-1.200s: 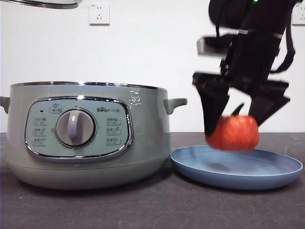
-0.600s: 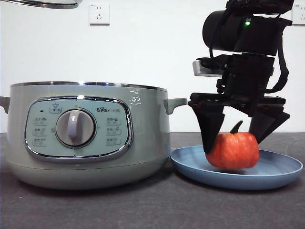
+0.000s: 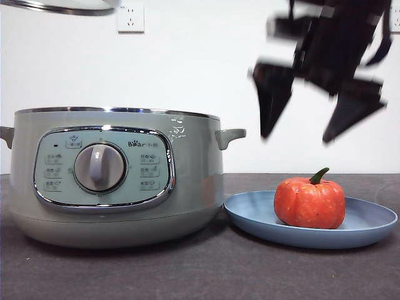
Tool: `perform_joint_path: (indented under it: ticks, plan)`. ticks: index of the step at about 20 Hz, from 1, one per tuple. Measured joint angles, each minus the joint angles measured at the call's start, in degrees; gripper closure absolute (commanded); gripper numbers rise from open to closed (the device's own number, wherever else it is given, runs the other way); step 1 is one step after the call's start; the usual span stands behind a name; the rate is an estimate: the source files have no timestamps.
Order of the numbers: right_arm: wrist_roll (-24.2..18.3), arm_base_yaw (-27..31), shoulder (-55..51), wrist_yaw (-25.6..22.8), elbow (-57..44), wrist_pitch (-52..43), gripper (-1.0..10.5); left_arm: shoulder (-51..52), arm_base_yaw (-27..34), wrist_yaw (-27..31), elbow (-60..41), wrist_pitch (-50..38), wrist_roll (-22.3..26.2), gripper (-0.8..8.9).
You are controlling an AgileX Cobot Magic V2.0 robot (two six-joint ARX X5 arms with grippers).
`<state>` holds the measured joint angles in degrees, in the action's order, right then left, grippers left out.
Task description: Take the pumpkin out from the steamer,put the pumpkin in the blue plate,close the lid
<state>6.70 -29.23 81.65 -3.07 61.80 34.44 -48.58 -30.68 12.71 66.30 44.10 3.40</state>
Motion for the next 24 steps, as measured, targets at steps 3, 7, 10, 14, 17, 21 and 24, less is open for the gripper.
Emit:
perform_joint_path:
  ticks: [3, 7, 10, 14, 17, 21, 24]
  plan:
    - [0.28, 0.00, -8.52, -0.02, 0.00, 0.70, 3.8, -5.01, 0.00, -4.98, 0.00, -3.13, 0.00, 8.22]
    - [0.39, 0.00, -18.71, -0.13, 0.00, 0.70, 3.8, -13.22, 0.00, -8.66, 0.00, -8.26, -0.02, 8.22]
    - [0.42, 0.00, -23.23, -0.63, 0.00, 0.74, 3.8, -19.69, 0.00, -9.88, 0.00, -11.34, 0.00, 8.22]
    - [0.42, 0.00, -25.62, -3.17, 0.00, 2.45, 3.8, -26.77, -0.04, -13.18, 0.00, -14.43, -0.02, 8.22]
    - [0.42, 0.00, -25.53, -4.39, 0.00, 4.57, 3.8, -29.57, -0.09, -13.35, 0.00, -14.03, 0.00, 8.22]
    - [0.39, 0.02, -25.53, -4.72, 0.00, 4.90, 3.8, -30.53, -0.09, -13.53, 0.15, -14.27, -0.37, 8.22]
    - [0.39, 0.20, -25.53, -4.72, 0.00, 4.90, 3.8, -30.69, -0.09, -13.92, 0.37, -13.99, -0.39, 8.16]
